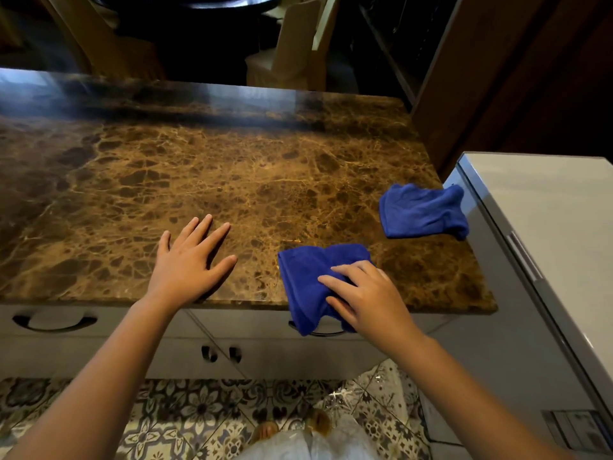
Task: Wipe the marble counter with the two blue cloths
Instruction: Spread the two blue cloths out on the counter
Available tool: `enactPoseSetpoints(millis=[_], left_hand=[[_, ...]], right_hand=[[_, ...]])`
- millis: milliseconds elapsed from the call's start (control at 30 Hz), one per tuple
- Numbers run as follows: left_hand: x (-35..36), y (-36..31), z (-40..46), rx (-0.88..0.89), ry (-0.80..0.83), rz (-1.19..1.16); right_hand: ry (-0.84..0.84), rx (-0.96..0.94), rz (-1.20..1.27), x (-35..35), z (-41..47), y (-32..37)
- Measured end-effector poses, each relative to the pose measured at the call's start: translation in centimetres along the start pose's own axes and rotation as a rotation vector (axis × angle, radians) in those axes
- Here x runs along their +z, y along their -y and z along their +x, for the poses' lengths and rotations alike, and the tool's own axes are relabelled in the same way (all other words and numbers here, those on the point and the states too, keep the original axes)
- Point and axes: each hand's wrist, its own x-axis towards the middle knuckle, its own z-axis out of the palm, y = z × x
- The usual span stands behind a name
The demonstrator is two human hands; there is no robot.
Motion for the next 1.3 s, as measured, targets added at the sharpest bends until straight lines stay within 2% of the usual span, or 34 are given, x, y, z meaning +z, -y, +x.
enactPoseSetpoints(millis=[133,267,500,667,867,1067,1300], left_hand=[[-0.1,-0.1,0.0,-0.002,0.017,0.004],[-0.2,0.0,0.0,-0.004,0.008,-0.009],[-0.1,0.1,0.0,0.0,0.007,0.004],[-0.1,0.1,0.0,0.003,0.005,0.001],[-0.3,-0.2,0.0,-0.005,0.009,-0.003],[-0.3,-0.2,0.0,-0.011,0.015,-0.008],[-0.5,-0.2,0.0,-0.011,0.039,-0.004]], right_hand=[[-0.07,-0.028,0.121,-0.2,-1.6,-0.8],[-0.14,0.051,0.255,-1.2,-2.9,-2.3],[-0.211,0.148,0.118,-5.9,-5.9,-8.0],[-0.169,0.211,0.001,-7.5,-7.1,-12.9],[-0.1,0.242,0.067,-5.3,-6.6,-14.8],[0.081,0.176,-0.003,-3.0,-8.0,-15.9],[0.242,0.057,-0.068,-4.3,-8.7,-17.7]])
